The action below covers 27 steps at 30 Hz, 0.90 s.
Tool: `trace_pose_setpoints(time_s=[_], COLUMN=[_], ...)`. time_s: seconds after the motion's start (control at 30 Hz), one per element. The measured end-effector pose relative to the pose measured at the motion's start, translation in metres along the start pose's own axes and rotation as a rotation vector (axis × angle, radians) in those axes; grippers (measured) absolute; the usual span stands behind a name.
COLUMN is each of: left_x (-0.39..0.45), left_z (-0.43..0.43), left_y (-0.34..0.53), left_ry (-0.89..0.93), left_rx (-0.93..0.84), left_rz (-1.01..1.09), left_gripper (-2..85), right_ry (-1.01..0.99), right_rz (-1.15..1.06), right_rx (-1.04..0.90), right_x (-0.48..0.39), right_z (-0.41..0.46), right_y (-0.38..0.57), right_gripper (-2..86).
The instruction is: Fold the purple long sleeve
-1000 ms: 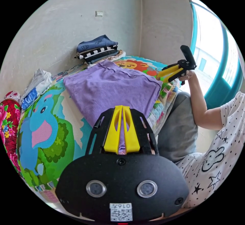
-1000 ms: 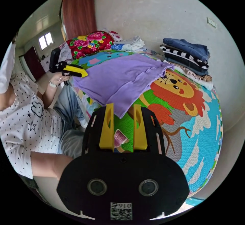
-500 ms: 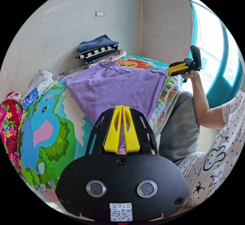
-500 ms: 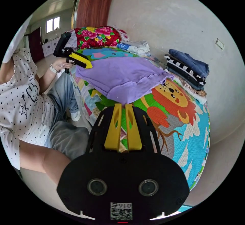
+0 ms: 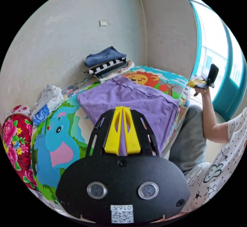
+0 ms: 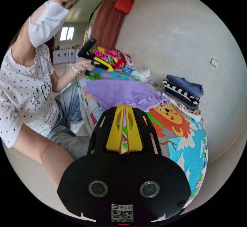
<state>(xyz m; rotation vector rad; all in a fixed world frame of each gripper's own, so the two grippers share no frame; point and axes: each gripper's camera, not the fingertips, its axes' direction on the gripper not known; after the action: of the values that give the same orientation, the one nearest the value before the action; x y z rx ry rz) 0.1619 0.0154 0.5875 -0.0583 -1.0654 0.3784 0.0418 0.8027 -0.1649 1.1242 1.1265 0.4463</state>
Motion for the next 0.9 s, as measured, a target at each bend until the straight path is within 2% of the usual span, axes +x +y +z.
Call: trace_pose_setpoints(time_s=[0.07,0.13,0.2,0.27,0.37,0.6,0.67,0.73,0.9], left_x=[0.0,0.003,0.011,0.015,0.016,0.02,0.026,0.032,0.043], left_z=[0.032,0.061,0.073,0.074,0.076,0.082,0.084,0.086,0.092], left_y=[-0.011,-0.014,-0.009,-0.006,-0.001,-0.003,-0.004,-0.005,-0.008], left_ry=[-0.022,-0.052,-0.07,-0.092,-0.089,-0.095,-0.122,-0.151,-0.217], left_rx=[-0.102,-0.203,-0.169,-0.139,-0.087,-0.059,-0.056,-0.054,-0.058], left_rz=[-0.005,-0.008,0.002,0.005,-0.018,-0.019,-0.002,0.015,0.05], left_gripper=[-1.0,-1.0,-1.0,-1.0,-1.0,-1.0,-1.0,-1.0,-1.0], right_ry=[-0.029,-0.053,-0.04,-0.026,-0.04,-0.144,-0.185,-0.241,-0.293], right_rz=[0.076,0.175,0.329,0.609,0.842,1.024,1.062,1.06,1.072], right_rx=[0.152,0.175,0.158,0.161,0.172,-0.025,-0.204,-0.301,-0.341], right_x=[0.019,0.042,0.072,0.123,0.181,0.302,0.342,0.363,0.389], right_z=[-0.006,0.003,0.022,0.051,0.093,0.211,0.271,0.313,0.379], right_y=[0.018,0.029,0.039,0.057,0.077,0.088,0.097,0.107,0.126], right_gripper=[1.3,2.1,3.8,7.9,10.2,9.8,10.3,10.9,9.6])
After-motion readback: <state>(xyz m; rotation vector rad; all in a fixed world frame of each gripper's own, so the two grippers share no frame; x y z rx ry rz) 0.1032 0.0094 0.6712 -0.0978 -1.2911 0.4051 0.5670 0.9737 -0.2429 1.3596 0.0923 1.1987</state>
